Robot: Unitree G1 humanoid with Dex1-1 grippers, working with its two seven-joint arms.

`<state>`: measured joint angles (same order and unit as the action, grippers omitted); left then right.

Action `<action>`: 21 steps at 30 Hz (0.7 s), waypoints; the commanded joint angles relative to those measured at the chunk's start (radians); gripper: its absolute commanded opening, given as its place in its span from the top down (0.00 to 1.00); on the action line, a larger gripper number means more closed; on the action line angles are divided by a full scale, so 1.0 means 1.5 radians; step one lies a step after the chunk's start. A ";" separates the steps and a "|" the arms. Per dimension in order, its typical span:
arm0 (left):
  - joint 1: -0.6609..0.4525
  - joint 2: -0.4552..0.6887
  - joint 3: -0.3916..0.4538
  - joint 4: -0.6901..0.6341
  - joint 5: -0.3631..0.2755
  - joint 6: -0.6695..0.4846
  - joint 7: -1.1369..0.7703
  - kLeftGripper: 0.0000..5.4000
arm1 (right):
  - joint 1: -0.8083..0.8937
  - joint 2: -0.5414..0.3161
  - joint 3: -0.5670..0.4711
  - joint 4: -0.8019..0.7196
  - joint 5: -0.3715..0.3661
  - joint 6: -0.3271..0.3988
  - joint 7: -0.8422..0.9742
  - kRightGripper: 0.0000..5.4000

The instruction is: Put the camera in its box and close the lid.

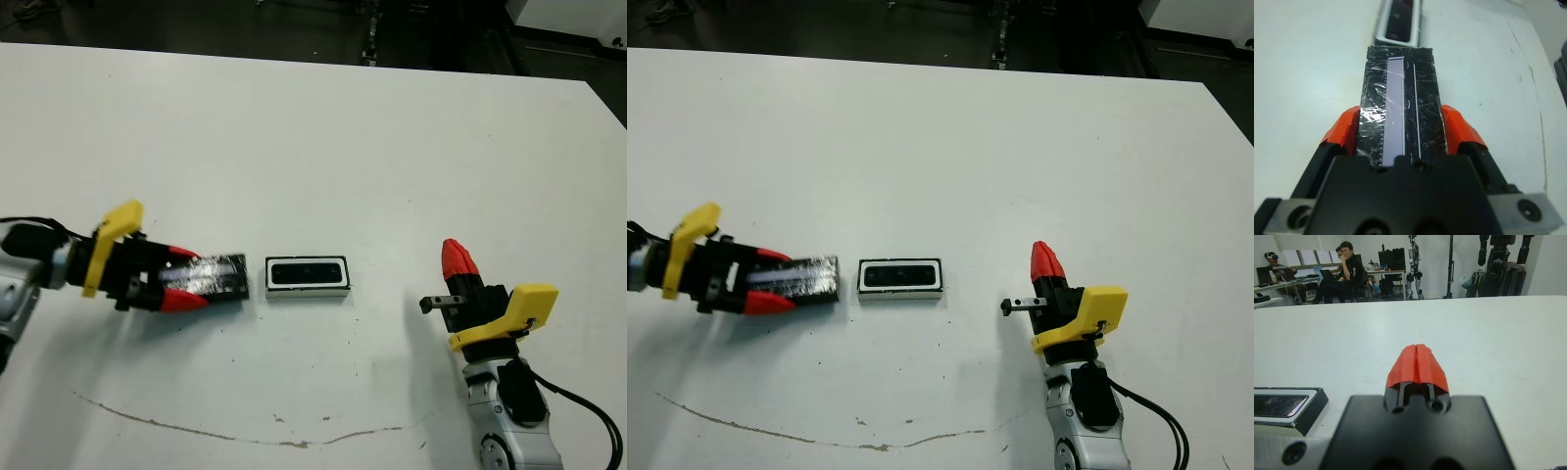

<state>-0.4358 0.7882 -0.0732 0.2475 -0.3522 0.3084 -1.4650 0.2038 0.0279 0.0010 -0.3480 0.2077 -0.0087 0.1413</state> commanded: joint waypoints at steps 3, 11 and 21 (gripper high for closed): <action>-0.033 -0.005 0.040 0.044 -0.037 -0.022 -0.033 0.42 | 0.004 -0.006 -0.001 0.000 -0.003 0.009 -0.005 1.00; -0.059 -0.037 0.019 0.010 -0.036 0.022 0.004 0.42 | 0.003 -0.006 -0.002 0.004 -0.006 0.000 -0.006 1.00; -0.101 -0.147 -0.015 0.083 -0.022 -0.054 -0.011 0.42 | 0.002 -0.007 -0.003 0.010 -0.009 -0.008 -0.004 1.00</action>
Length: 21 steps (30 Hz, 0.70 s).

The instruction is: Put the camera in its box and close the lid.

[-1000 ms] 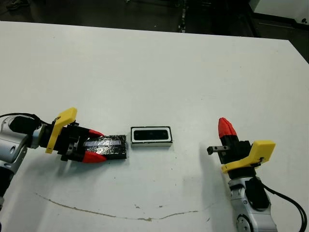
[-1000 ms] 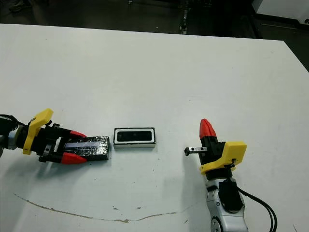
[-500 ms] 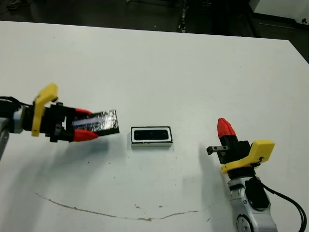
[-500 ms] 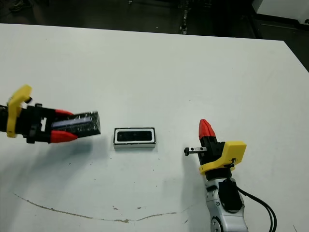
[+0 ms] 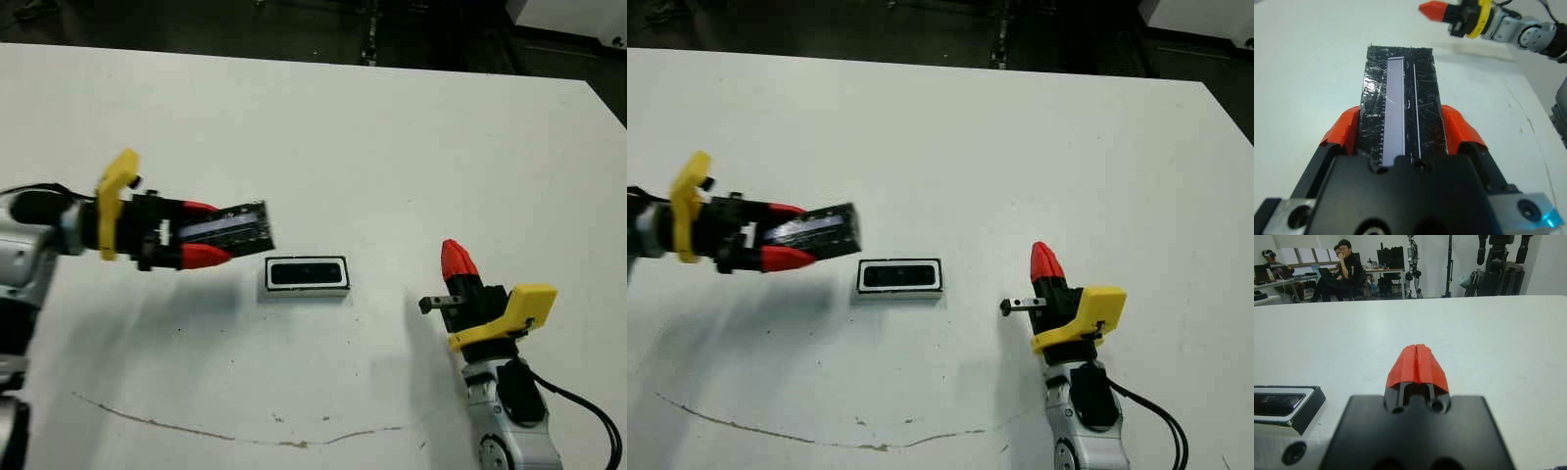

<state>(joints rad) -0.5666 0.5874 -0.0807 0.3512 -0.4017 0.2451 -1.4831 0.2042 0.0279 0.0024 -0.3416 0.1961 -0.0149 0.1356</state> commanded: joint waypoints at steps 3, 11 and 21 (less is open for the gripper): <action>-0.020 -0.031 -0.026 0.032 0.019 -0.004 0.003 0.42 | 0.002 -0.008 -0.005 0.004 -0.002 -0.002 -0.001 1.00; -0.017 -0.082 -0.051 0.073 0.042 -0.027 0.012 0.42 | 0.002 -0.008 -0.004 0.006 -0.002 -0.005 0.000 1.00; -0.006 -0.114 -0.061 0.106 0.046 -0.037 0.004 0.42 | 0.004 -0.008 -0.003 0.005 -0.005 0.000 -0.002 1.00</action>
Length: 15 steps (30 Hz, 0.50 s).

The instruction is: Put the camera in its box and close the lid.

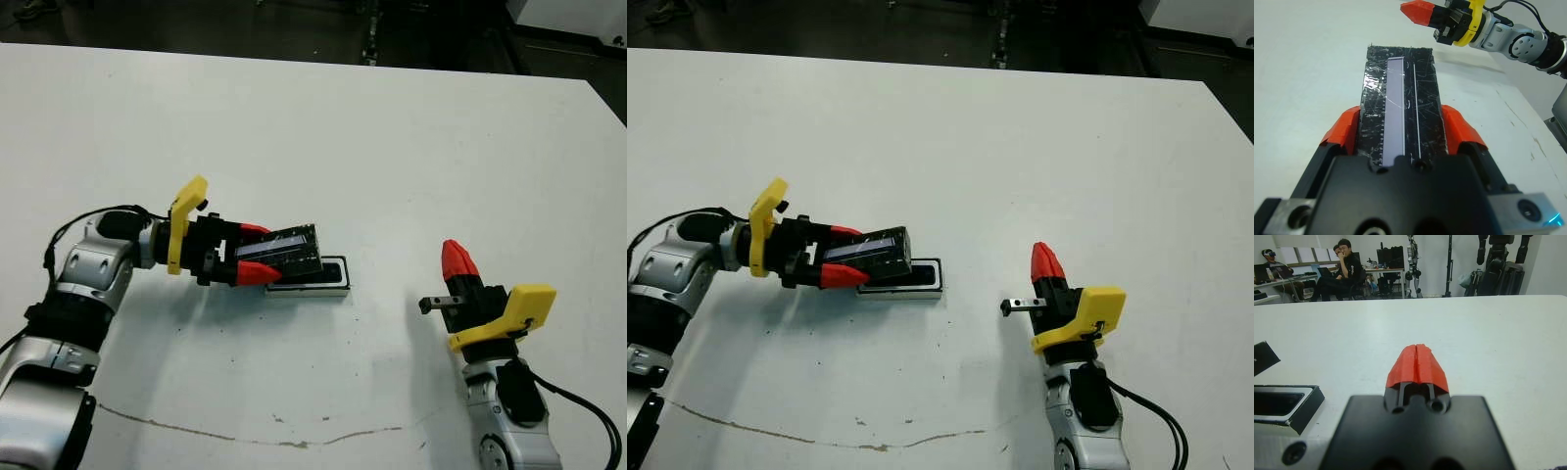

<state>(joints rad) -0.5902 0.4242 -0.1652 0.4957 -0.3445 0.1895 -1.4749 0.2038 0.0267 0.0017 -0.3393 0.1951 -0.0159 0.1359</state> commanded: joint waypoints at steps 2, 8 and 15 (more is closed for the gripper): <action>0.014 -0.009 -0.006 0.011 0.009 -0.004 -0.001 0.42 | 0.005 -0.006 -0.002 0.003 -0.006 0.000 -0.003 1.00; 0.025 -0.019 -0.011 0.018 0.021 -0.031 0.005 0.42 | 0.005 -0.005 -0.003 0.004 -0.002 0.000 0.000 1.00; 0.032 -0.018 -0.024 0.006 0.038 -0.027 0.027 0.42 | 0.005 -0.005 -0.002 0.001 0.004 0.006 0.001 1.00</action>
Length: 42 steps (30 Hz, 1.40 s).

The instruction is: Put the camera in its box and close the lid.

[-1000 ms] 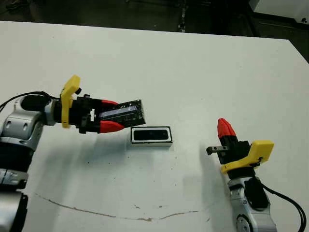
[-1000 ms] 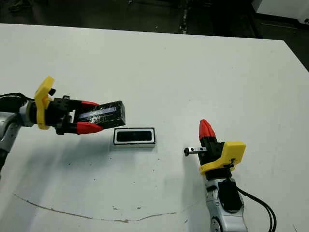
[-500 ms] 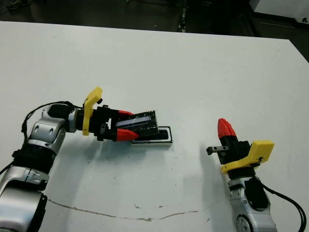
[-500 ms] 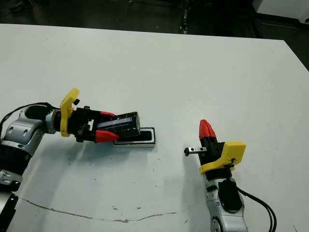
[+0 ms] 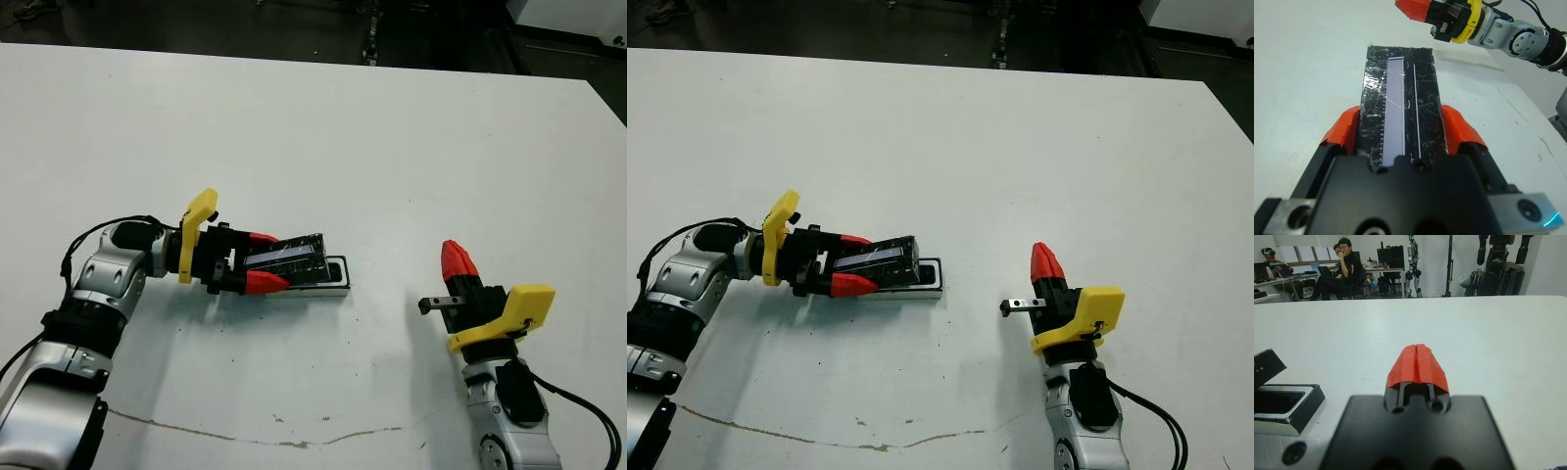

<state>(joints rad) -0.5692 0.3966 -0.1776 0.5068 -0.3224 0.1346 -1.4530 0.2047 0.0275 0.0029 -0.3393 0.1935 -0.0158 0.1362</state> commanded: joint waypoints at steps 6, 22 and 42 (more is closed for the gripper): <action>0.018 -0.012 -0.022 0.003 0.029 -0.009 0.017 0.42 | 0.003 -0.006 0.000 0.003 0.000 0.000 0.000 1.00; 0.019 -0.070 -0.039 0.017 0.053 -0.029 0.100 0.42 | 0.001 -0.008 -0.003 -0.004 0.001 0.010 -0.003 1.00; 0.016 -0.080 -0.082 -0.002 0.093 -0.073 0.130 0.42 | 0.003 -0.009 -0.004 -0.001 0.002 0.007 -0.001 1.00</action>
<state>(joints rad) -0.5591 0.2867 -0.2599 0.4902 -0.2386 0.0123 -1.2746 0.2039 0.0264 0.0038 -0.3412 0.1961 -0.0137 0.1357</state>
